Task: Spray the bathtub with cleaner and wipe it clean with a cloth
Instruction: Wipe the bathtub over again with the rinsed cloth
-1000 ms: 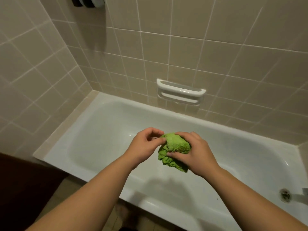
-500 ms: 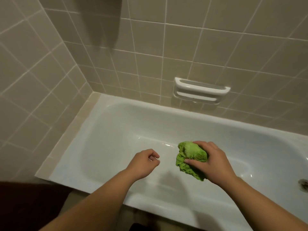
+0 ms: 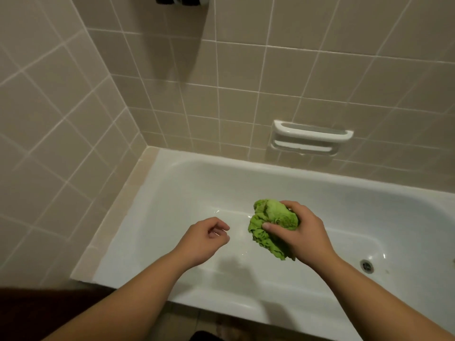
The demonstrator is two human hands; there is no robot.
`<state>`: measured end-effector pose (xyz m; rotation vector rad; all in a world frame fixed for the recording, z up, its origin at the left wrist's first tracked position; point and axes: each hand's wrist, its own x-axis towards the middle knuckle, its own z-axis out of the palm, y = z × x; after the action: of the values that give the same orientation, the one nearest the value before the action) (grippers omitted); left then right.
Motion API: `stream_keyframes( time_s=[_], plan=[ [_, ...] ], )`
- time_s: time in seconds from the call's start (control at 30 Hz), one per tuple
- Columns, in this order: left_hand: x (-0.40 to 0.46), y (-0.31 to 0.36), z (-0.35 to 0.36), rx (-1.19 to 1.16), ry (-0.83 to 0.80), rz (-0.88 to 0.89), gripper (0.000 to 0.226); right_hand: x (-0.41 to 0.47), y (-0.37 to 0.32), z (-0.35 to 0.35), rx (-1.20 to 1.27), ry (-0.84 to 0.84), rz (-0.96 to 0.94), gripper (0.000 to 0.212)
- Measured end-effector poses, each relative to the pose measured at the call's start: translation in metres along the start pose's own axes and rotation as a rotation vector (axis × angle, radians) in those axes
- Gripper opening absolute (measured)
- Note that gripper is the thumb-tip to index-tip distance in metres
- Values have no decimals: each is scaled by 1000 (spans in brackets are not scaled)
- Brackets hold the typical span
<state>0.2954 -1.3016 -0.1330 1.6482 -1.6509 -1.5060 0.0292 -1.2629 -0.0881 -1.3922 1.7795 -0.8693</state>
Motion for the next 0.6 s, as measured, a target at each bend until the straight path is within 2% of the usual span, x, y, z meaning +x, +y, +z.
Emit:
stream_keyframes(
  time_s=[0.27,0.43,0.6],
  plan=[
    [-45,12,-2,-37,-54,126,18,-60,-29,38,234,7,122,38],
    [-51,6,-10,-173,-55,149,31,-69,-42,66,309,10,196,39],
    [-46,-12,-32,-302,-16,157,50,-50,-62,108,386,51,274,28]
  ],
)
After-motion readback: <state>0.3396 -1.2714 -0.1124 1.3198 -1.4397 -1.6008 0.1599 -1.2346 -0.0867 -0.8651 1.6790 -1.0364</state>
